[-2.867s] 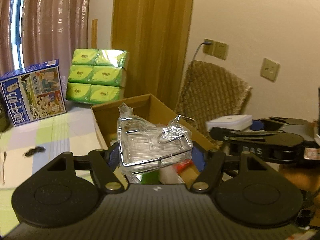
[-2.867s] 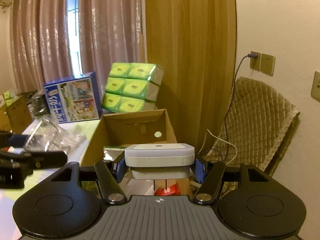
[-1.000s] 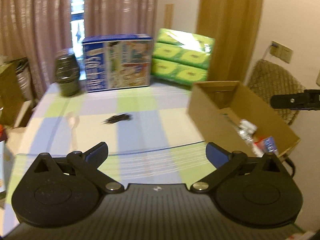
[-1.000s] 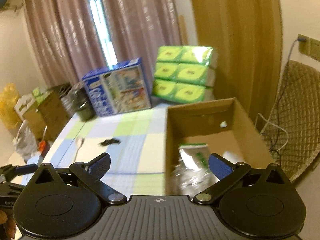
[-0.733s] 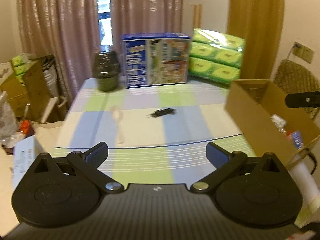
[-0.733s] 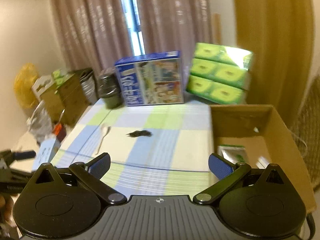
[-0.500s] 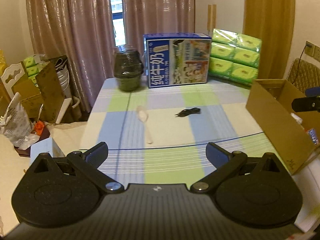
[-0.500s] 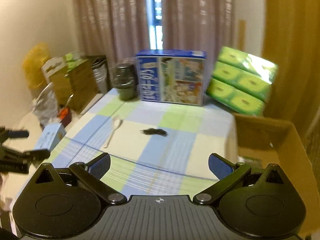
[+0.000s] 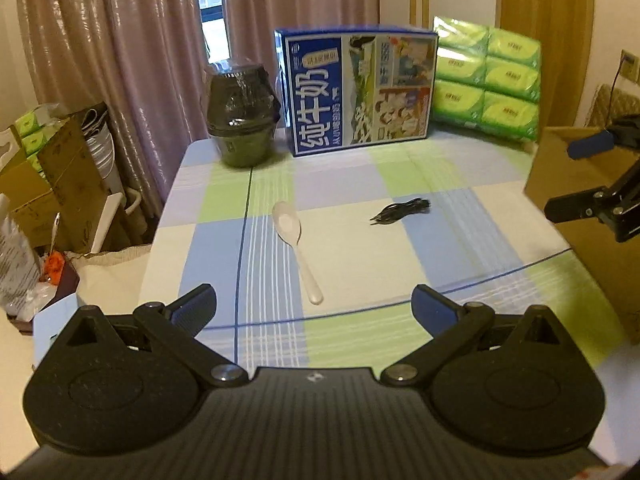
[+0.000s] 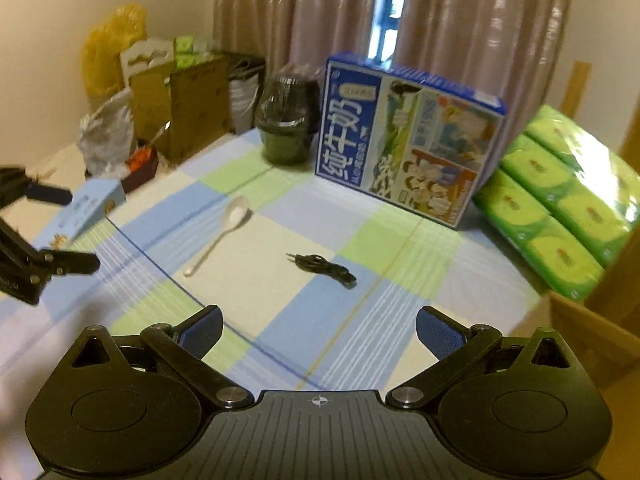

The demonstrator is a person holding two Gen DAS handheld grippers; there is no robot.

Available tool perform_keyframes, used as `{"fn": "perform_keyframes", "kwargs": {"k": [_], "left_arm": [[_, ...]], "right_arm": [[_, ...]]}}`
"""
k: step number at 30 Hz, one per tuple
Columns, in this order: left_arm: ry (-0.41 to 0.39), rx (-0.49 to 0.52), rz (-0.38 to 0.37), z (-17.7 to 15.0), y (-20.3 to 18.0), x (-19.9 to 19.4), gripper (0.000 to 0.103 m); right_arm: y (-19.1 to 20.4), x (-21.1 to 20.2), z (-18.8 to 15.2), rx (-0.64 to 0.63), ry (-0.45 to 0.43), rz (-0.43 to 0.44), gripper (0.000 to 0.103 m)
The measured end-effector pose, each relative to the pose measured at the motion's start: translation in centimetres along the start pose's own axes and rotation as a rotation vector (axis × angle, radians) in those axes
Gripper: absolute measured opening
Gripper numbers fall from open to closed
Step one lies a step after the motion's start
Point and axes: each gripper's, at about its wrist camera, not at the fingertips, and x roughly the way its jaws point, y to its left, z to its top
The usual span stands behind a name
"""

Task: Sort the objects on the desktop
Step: 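Move both tools back over the table toward the white spoon and black cable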

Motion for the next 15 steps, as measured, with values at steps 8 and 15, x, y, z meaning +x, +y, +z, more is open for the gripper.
{"fn": "perform_keyframes", "kwargs": {"k": [8, 15], "left_arm": [[0.036, 0.014, -0.020, -0.2, 1.0, 6.6, 0.102], [0.043, 0.091, -0.047, 0.8, 1.5, 9.9, 0.102]], "right_arm": [[-0.6, 6.1, 0.1, -0.224, 0.044, 0.018, 0.076], [-0.4, 10.0, 0.5, -0.387, 0.094, 0.043, 0.064]]}}
